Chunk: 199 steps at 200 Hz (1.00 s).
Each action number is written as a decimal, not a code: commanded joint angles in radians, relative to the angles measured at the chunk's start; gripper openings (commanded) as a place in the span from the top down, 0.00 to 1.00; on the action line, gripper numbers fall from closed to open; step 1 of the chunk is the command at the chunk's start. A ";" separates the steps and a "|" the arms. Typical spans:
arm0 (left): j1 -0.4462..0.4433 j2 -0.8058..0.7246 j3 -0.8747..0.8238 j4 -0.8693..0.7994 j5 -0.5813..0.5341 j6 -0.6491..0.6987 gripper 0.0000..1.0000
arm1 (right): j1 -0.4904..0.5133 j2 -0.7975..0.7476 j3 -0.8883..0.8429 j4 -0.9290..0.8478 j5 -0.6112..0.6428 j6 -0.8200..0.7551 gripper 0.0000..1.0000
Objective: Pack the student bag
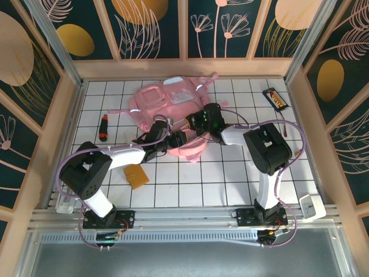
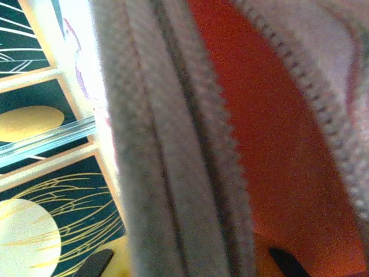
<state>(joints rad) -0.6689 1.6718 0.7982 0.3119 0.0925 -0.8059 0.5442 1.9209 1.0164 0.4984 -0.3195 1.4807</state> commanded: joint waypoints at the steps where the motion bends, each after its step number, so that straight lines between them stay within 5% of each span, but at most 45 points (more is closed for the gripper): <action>1: -0.001 0.036 0.056 0.028 -0.013 -0.019 0.47 | 0.033 -0.062 0.047 0.001 -0.011 0.002 1.00; 96: 0.043 0.080 0.114 0.008 -0.153 -0.046 0.46 | 0.089 -0.153 0.088 -0.194 0.035 0.050 1.00; 129: 0.061 0.060 0.107 0.010 -0.156 0.000 0.92 | 0.085 -0.171 0.089 -0.232 0.065 0.023 1.00; 199: 0.084 -0.159 -0.129 0.153 -0.080 0.222 1.00 | 0.022 -0.187 0.086 -0.283 0.016 -0.089 1.00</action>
<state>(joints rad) -0.6125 1.6028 0.7536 0.3180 -0.0006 -0.7193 0.5770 1.7954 1.0893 0.2554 -0.2295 1.4567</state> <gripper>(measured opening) 0.050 0.085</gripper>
